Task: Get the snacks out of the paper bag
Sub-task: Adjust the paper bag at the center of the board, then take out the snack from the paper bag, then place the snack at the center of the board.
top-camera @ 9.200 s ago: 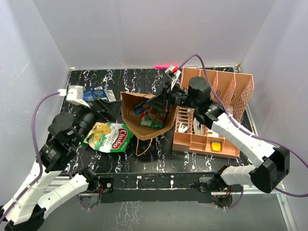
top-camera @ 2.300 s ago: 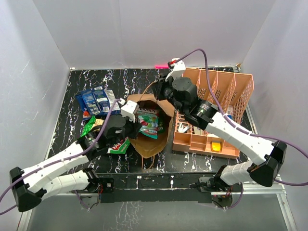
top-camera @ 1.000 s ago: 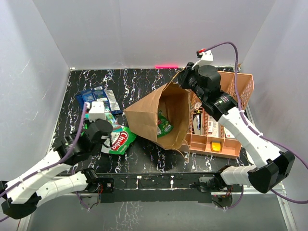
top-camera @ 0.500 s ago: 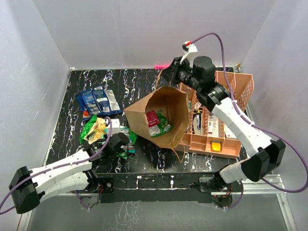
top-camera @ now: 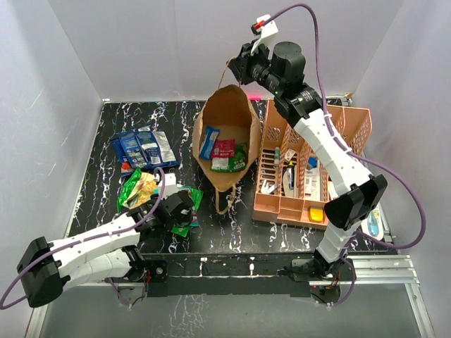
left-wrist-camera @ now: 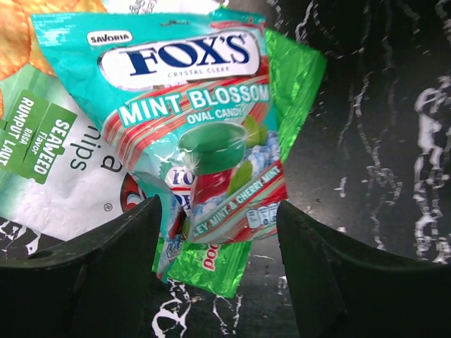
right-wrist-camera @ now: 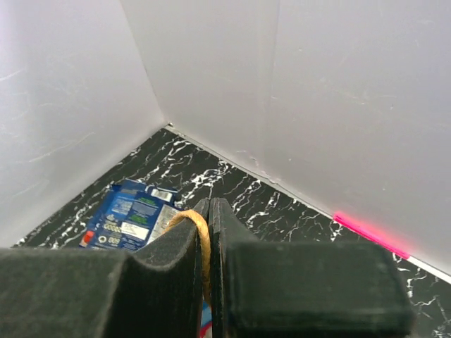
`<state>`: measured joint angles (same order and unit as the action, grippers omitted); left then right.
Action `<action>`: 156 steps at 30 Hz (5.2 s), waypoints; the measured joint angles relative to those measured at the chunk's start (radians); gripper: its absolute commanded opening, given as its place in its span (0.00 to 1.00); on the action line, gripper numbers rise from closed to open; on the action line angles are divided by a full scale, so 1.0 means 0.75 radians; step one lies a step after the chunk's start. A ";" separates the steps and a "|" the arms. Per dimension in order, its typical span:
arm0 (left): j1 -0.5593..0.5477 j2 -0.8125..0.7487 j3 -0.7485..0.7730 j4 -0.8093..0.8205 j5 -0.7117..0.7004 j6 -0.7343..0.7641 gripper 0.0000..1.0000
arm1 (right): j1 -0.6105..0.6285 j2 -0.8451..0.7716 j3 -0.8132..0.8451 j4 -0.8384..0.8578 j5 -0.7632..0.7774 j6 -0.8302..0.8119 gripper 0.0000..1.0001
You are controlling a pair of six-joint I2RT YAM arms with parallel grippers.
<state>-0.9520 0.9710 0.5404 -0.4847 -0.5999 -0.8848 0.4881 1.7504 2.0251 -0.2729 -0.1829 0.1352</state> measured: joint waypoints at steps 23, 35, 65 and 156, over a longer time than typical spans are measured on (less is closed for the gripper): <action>0.002 -0.526 0.242 0.099 0.288 0.257 0.83 | 0.123 -0.352 -0.820 0.201 -0.496 0.114 0.08; 0.001 0.091 0.210 0.681 0.494 0.659 0.35 | 0.122 -0.414 -0.866 0.260 -0.342 0.242 0.07; 0.170 0.786 0.323 0.994 0.660 2.132 0.52 | 0.122 -0.471 -0.865 0.261 -0.303 0.298 0.07; 0.409 0.235 0.947 -0.236 -0.402 1.046 0.00 | 0.095 -0.496 -0.973 0.262 0.040 0.301 0.08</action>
<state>-0.6449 1.1477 1.2507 -0.6617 -0.9012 -0.1005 0.5594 1.3785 1.2953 -0.0761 -0.1528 0.3607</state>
